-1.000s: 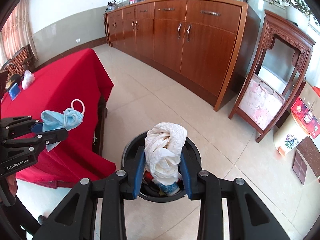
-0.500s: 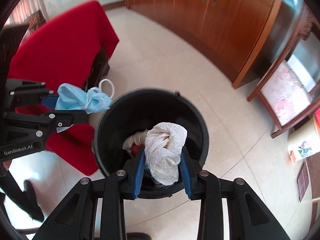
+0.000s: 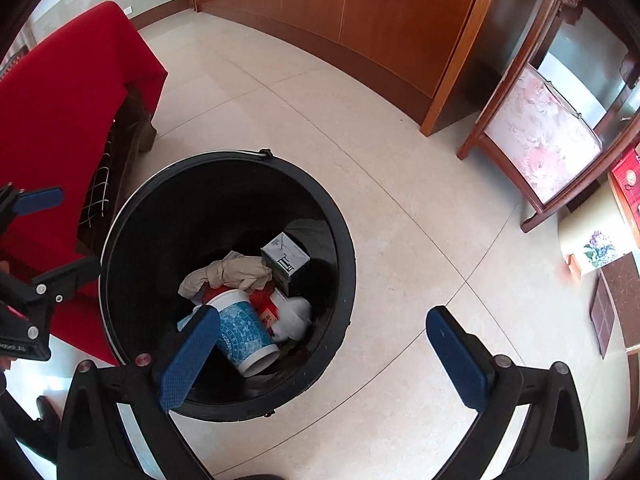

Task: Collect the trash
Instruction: 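Carry the face mask and tissue ball over the black bin and open both tools, then return both tools from the bin to the table toward the cup and bag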

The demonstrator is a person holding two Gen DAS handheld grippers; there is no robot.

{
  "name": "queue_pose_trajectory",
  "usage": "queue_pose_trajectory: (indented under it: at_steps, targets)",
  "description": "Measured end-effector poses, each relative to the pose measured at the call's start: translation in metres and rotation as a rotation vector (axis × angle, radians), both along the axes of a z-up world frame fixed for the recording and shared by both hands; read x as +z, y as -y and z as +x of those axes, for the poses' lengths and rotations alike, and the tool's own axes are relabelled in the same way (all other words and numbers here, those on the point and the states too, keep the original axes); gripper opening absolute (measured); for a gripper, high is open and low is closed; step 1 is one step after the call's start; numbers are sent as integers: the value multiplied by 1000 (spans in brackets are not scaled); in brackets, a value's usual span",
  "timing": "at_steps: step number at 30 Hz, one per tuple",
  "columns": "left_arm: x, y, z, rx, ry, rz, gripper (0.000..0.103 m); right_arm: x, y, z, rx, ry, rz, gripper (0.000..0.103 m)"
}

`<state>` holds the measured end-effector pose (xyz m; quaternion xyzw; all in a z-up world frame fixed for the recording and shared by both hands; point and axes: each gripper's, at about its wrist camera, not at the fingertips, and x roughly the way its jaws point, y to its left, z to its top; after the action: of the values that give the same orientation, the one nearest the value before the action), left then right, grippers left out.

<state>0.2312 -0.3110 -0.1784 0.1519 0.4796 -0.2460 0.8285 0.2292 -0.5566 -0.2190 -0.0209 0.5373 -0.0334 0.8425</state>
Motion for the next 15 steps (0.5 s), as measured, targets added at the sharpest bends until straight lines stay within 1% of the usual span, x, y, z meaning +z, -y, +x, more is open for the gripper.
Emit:
queue_pose_trajectory:
  at_steps: [1,3,4,15]
  targets:
    - [1,-3,5,-2,-1,0,103,0,0,1,-1,4,2,103]
    - [7,-3,4,-4,7,-3,103,4,-2,-1,-4,9,4,103]
    - [4,-3,8,-4,8,-4,103,3,-3,-1,-4,13,5,103]
    - [28,-11,-3,-5,40,-25,103,29,-11,-20,-36,67,10,103]
